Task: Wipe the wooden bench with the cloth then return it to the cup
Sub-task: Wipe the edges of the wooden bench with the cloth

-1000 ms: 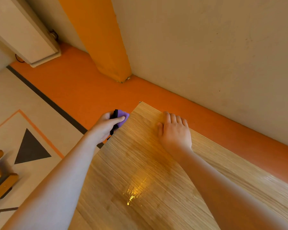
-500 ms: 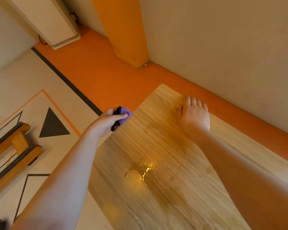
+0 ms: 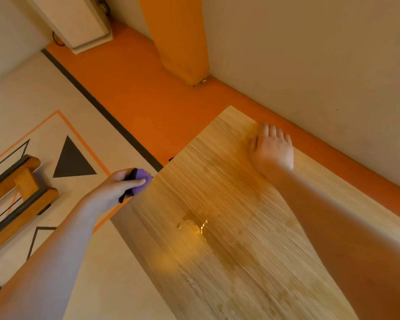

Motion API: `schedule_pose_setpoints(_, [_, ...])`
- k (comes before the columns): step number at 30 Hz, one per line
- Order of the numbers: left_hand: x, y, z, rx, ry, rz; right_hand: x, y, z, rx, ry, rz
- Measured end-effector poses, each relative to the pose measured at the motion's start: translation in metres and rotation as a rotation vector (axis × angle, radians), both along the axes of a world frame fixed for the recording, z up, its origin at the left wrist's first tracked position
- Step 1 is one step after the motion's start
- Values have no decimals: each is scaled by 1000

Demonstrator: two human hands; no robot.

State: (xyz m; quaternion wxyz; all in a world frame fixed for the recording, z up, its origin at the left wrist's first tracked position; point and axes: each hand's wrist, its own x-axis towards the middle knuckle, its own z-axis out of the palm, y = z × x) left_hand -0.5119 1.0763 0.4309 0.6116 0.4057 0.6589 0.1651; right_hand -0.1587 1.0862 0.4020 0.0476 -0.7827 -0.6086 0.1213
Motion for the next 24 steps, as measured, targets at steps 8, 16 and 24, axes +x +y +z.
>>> schedule_pose_setpoints(8, [5,-6,-7,77,-10,24,0,-2,-2,9,-6,8])
schedule_pose_setpoints(16, [-57,-60,0,14,40,127,0,-3,-2,24,-3,20])
schedule_pose_setpoints(24, [-62,-101,-5,92,-42,438,1,-3,0,20,6,23])
